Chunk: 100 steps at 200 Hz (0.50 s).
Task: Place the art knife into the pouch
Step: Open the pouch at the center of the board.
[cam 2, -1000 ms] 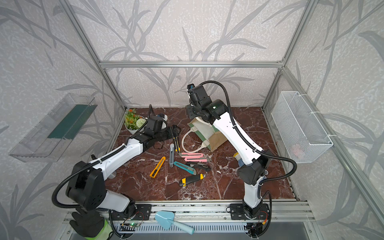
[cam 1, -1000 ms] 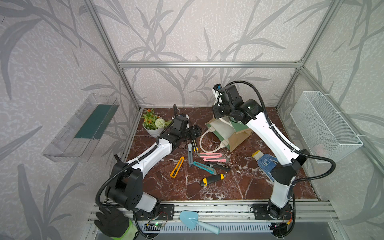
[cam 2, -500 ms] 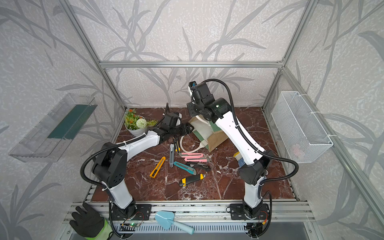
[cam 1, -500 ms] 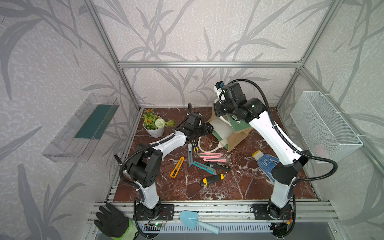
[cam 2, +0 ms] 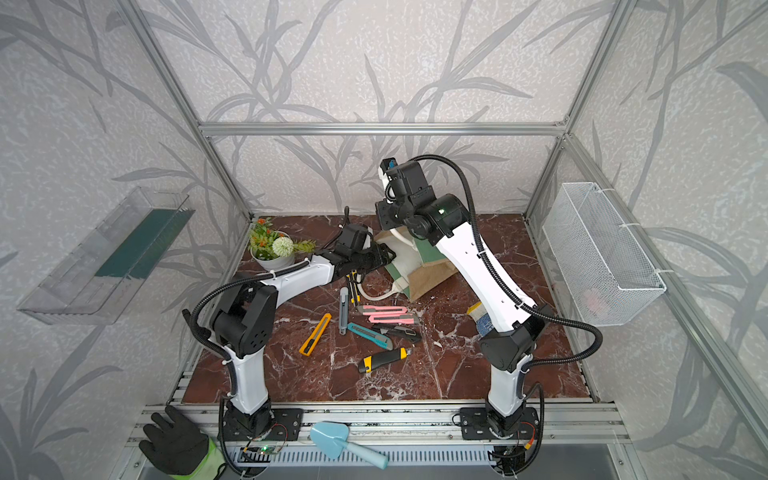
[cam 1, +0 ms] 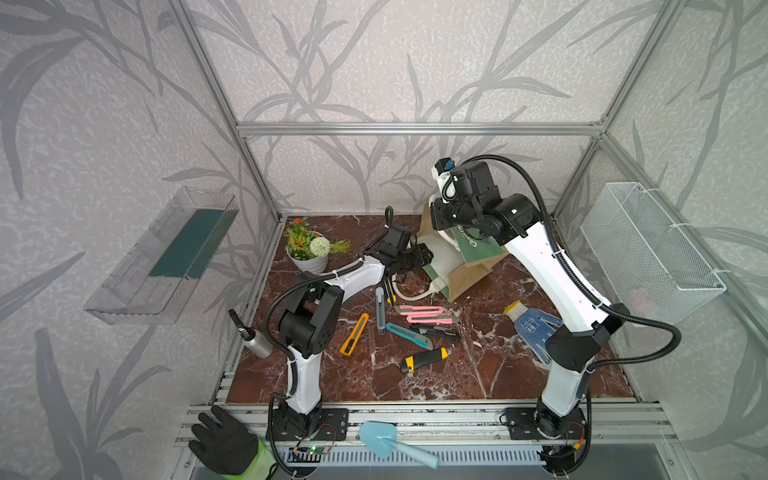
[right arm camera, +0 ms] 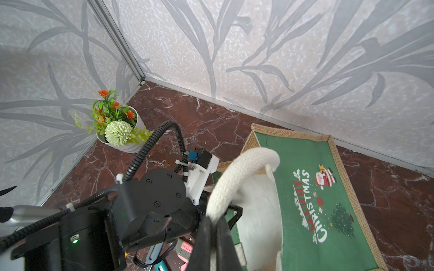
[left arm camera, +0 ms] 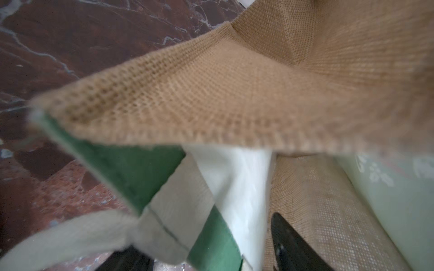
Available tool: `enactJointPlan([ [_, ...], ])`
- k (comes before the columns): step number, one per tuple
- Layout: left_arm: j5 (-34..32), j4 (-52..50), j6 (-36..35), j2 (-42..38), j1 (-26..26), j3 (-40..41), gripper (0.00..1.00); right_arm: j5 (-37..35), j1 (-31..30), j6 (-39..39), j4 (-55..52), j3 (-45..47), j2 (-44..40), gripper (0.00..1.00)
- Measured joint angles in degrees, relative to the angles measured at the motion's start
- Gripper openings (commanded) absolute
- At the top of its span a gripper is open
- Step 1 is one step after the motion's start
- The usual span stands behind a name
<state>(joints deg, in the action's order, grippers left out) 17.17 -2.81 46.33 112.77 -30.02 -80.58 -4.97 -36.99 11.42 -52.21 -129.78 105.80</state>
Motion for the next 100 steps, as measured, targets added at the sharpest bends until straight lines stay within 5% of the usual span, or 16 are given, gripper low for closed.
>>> enactJointPlan([
  [30,0.37,0.28,1.38,3.04,-0.04,-2.29,0.57,2.14,1.09,1.64,0.61,1.14,-1.77,0.00],
  [76,0.85,0.13,2.38,6.69,-0.15,-3.82,0.00,5.77,4.59,4.63,3.23,7.28,-5.84,0.00],
  [100,0.50,-0.59,1.22,6.69,-0.26,-4.57,0.00,8.20,7.52,6.23,5.95,13.16,-9.29,0.00],
])
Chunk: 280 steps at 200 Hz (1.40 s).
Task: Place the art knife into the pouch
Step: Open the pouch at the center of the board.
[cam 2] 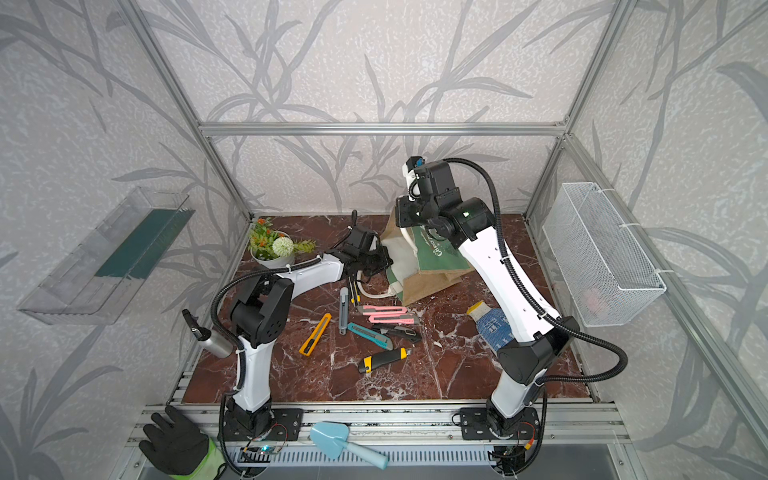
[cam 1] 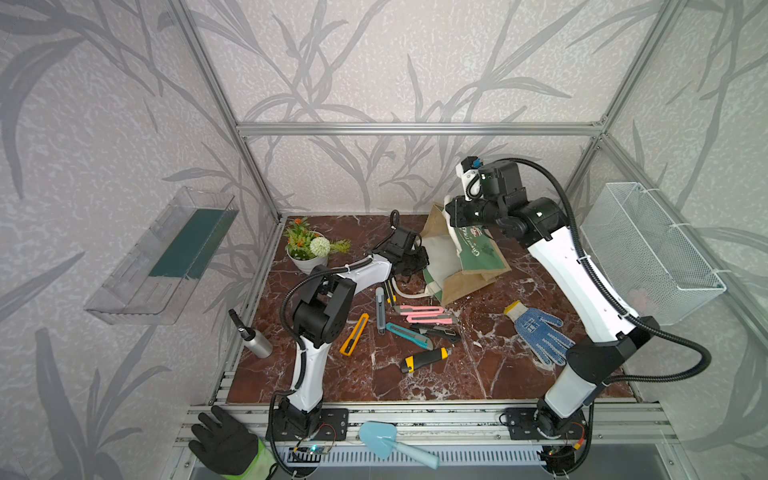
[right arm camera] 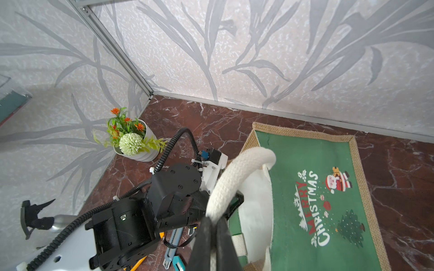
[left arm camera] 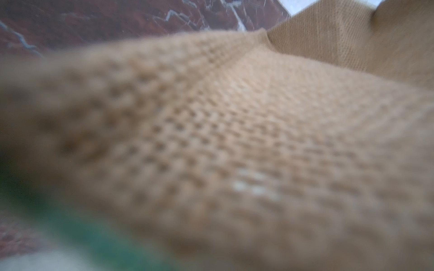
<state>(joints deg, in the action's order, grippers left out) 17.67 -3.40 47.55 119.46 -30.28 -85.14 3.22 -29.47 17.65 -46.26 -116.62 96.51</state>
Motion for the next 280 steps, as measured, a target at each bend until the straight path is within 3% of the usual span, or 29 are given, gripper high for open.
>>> enactJointPlan([
  [46,0.28,-3.23,-2.93,-0.22,0.00,-3.74,0.00,-2.78,6.05,1.81,5.46,13.40,-9.20,0.01],
  [66,0.26,-5.11,-4.35,-1.05,-0.07,-3.96,0.00,-6.05,7.74,2.01,5.68,16.65,-11.56,0.45],
  [83,0.42,-7.50,-5.33,-1.88,-0.07,-4.31,0.00,-8.48,8.83,1.75,5.53,18.27,-12.09,0.58],
  [134,0.48,-12.70,-7.63,-3.48,-0.44,-7.15,0.00,-11.17,9.60,-0.70,3.52,21.31,-11.54,0.60],
  [187,0.50,-16.87,-10.45,-4.63,-1.22,-11.45,0.00,-3.32,9.60,-4.37,3.65,23.43,-11.06,0.70],
  [237,-0.04,-19.56,-12.52,-4.85,-1.38,-13.40,0.00,4.35,9.31,-8.48,1.97,16.31,-2.62,0.71],
  [280,-0.11,-22.58,-13.88,-4.83,-2.29,-16.63,0.00,4.72,7.50,-12.33,-2.80,8.15,6.54,0.70],
])
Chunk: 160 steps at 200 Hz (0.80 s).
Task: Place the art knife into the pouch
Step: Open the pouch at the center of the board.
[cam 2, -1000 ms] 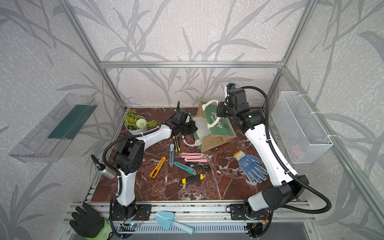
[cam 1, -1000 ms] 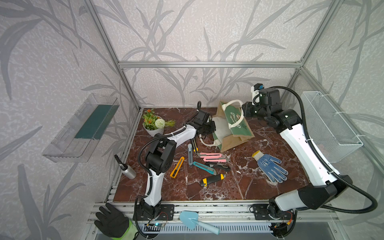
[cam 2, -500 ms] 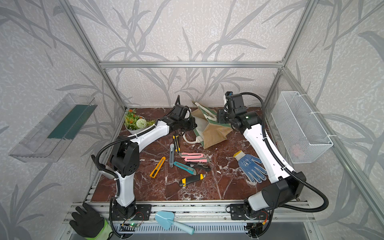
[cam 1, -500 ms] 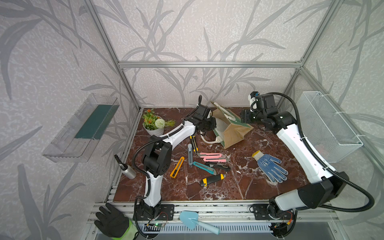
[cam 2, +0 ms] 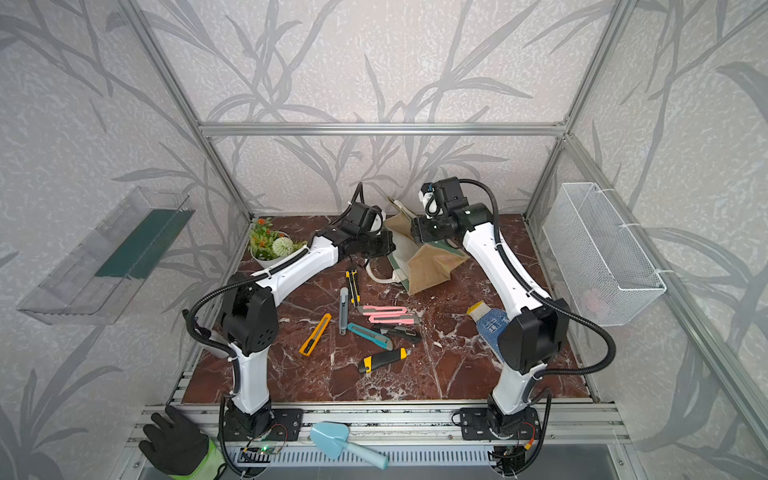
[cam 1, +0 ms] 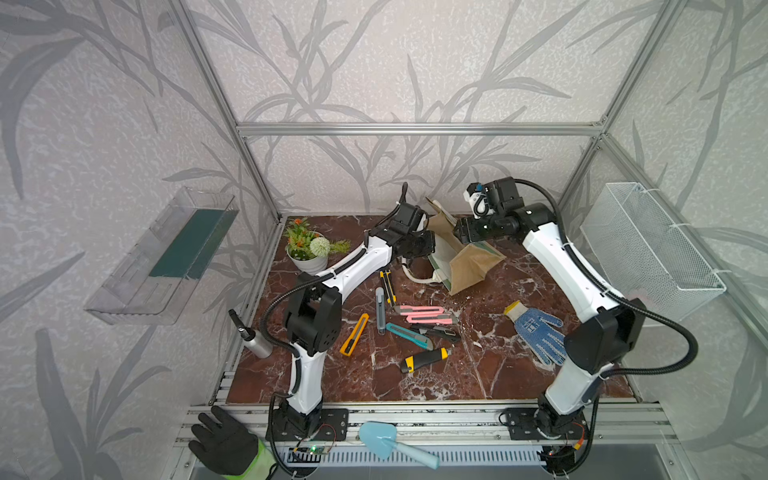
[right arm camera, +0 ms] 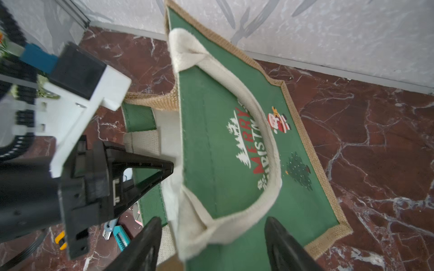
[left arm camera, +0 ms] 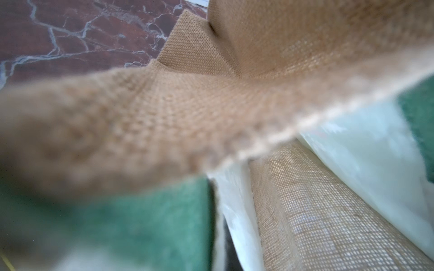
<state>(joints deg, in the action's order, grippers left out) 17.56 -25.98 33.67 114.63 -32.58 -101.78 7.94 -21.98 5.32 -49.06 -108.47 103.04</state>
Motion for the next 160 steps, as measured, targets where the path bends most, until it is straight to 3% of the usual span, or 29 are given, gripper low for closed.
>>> enactJointPlan([
  [29,0.02,-1.11,-0.96,0.00,-0.72,-2.14,0.00,-4.31,-3.52,-2.54,-3.39,-3.69,2.82,0.62],
  [48,0.02,-1.46,-1.40,0.00,-0.87,-2.36,0.00,-7.61,-5.09,-3.39,-5.31,-5.70,3.80,0.31],
  [63,-0.02,-2.19,-1.86,0.00,-0.87,-2.34,0.00,-10.19,-5.29,-3.39,-6.23,-6.45,4.15,0.26],
  [87,-0.57,-3.58,-2.60,0.00,-0.87,-2.34,0.00,-13.88,-4.90,-3.08,-6.34,-6.05,4.04,0.06],
  [110,-1.42,-4.68,-3.32,0.00,-0.85,-2.34,0.00,-18.32,-4.55,-2.16,-5.40,-3.06,2.67,0.00],
  [160,-3.30,-8.13,-5.68,-0.02,-0.52,-2.67,0.00,-21.14,0.76,0.81,-2.75,8.24,-5.77,0.00],
])
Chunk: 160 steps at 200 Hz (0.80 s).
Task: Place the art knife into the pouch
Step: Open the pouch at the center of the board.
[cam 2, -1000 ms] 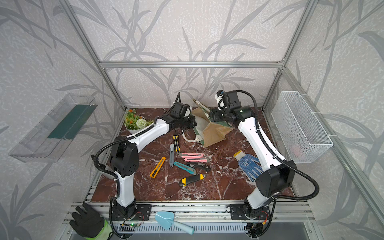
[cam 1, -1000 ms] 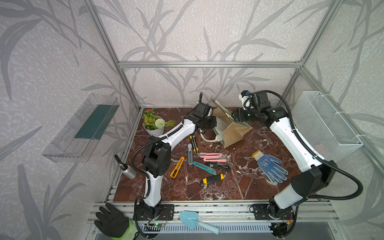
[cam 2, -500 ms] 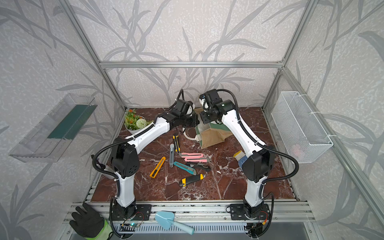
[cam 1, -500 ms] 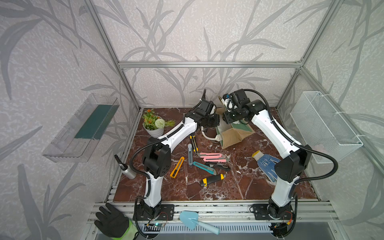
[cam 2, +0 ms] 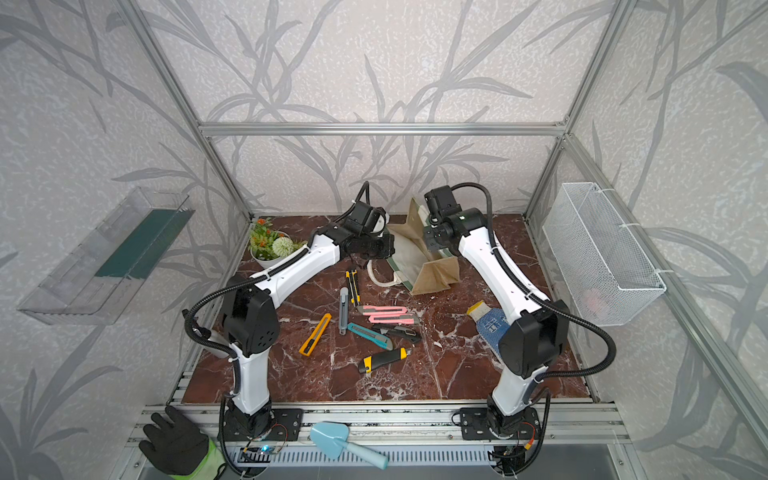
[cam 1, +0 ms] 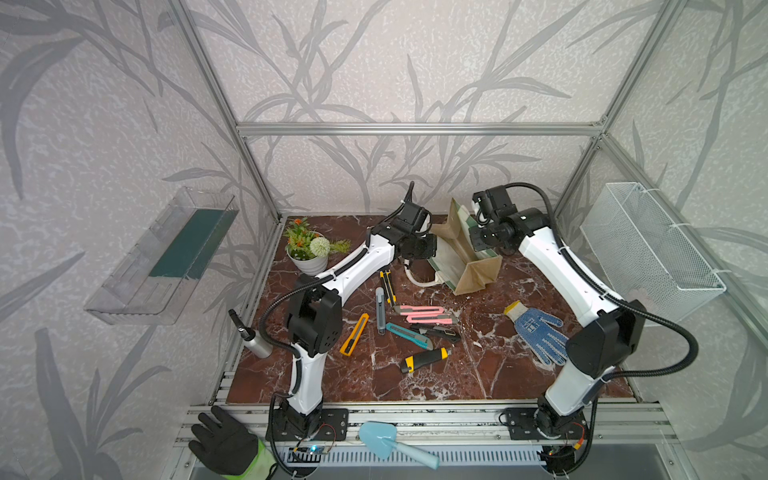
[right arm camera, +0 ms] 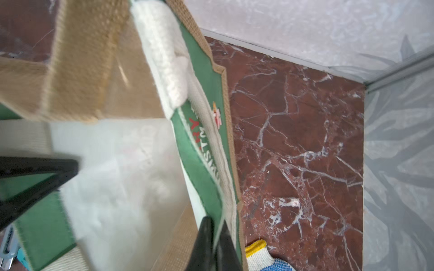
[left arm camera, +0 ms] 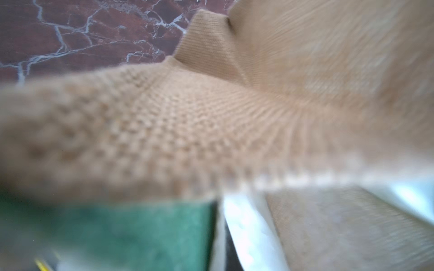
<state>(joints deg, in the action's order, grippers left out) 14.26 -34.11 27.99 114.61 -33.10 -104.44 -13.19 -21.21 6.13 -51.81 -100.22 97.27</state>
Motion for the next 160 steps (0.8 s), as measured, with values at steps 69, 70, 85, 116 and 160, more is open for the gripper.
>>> enactJointPlan([
  [69,1.90,-10.47,-3.58,0.39,-0.11,-14.01,0.00,-0.81,3.96,1.44,1.22,6.73,-9.68,0.00],
  [70,1.90,-10.60,-3.65,0.39,-0.13,-14.16,0.00,-0.79,4.00,1.44,1.22,6.75,-9.70,0.00],
  [85,1.51,-13.60,-5.18,0.59,-0.24,-17.38,0.00,-0.66,5.20,1.36,1.03,7.89,-10.88,0.00],
  [116,-0.92,-18.80,-7.93,1.11,-0.63,-20.33,0.00,0.20,7.74,1.29,0.17,11.91,-14.27,0.00],
  [160,-0.61,-22.40,-8.98,3.89,-1.05,-21.90,0.08,3.69,8.33,1.57,-0.61,16.00,-18.88,0.00],
])
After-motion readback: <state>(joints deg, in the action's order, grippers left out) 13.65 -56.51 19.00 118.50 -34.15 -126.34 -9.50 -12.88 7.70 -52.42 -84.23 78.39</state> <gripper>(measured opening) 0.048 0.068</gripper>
